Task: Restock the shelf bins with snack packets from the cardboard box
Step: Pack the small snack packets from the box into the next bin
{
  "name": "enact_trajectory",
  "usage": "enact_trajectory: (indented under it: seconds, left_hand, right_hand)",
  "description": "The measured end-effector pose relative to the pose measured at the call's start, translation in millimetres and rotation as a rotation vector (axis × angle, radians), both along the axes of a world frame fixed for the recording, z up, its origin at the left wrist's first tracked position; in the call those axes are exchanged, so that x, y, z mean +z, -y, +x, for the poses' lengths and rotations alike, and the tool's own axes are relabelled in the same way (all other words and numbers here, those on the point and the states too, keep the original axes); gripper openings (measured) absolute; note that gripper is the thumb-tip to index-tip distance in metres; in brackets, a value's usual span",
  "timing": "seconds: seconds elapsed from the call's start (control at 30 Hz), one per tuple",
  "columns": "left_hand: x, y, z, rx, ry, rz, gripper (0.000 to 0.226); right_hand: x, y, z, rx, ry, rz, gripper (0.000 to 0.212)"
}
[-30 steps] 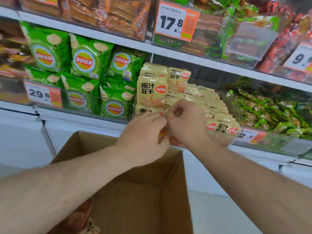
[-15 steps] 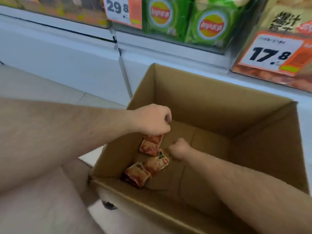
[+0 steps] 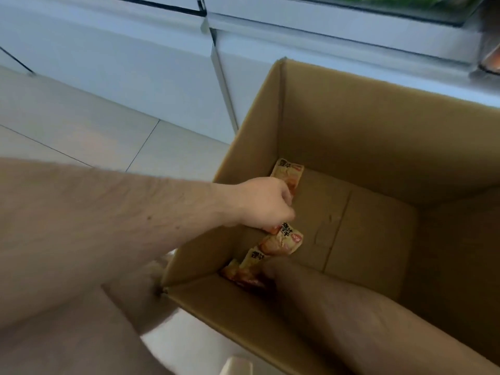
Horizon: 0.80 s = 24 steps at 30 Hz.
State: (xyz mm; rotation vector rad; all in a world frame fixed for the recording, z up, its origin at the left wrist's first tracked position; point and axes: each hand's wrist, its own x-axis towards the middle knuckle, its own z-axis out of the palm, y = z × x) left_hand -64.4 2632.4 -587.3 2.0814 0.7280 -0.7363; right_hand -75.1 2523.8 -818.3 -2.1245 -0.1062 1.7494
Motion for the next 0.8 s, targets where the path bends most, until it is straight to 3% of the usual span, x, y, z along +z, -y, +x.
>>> enact_trajectory:
  seconds: [0.1,0.23,0.33,0.37,0.43,0.5,0.57,0.6,0.67,0.7,0.8]
  left_hand:
    - [1.5,4.9,-0.8,0.040,-0.049,-0.068,0.011]
    - [4.0,8.5,-0.2,0.133,-0.120,-0.068,0.020]
    - [4.6,11.9,-2.7,0.258,-0.185,-0.055,0.070]
    - [3.4,12.1,-3.7,0.307,-0.180,-0.060,0.073]
    - [-2.0,9.9,-2.5,0.359,-0.110,-0.061,0.050]
    - [-4.6,5.2,-2.0,0.346,-0.039,0.002,0.034]
    - [-4.7,-0.2,-1.4,0.291,-0.007,0.092,0.040]
    - [-4.7,-3.1,-0.5,0.270,-0.003,0.120,0.045]
    - [-5.7,-6.7,-0.6,0.243,-0.019,0.130,0.050]
    - [-6.6,-8.3,-1.0,0.228,-0.025,0.130,0.050]
    - [-13.6,-13.6,-2.6,0.217,-0.085,0.122,0.046]
  right_hand:
    - [35.2,27.5,28.1,-0.162,-0.139,-0.028,0.006]
    - [65.6,56.6,73.3,-0.443,-0.253,0.123,0.018]
    - [98.5,53.4,86.1,-0.559,-0.446,0.384,0.042]
    - [108.8,48.3,86.3,-0.537,-0.476,0.462,0.049]
    - [120.1,36.5,89.7,-0.523,-0.538,0.571,0.050]
    - [116.2,27.6,97.8,-0.558,-0.587,0.606,0.033]
    - [104.1,23.9,104.3,-0.636,-0.437,0.491,0.021]
    - [87.2,24.2,106.3,-0.613,-0.246,0.379,0.017]
    - [52.9,26.5,105.2,-0.384,0.207,0.135,0.019]
    - [38.4,27.7,101.8,-0.249,0.335,0.069,0.026]
    - [15.3,21.9,81.3,0.035,0.437,-0.023,0.053]
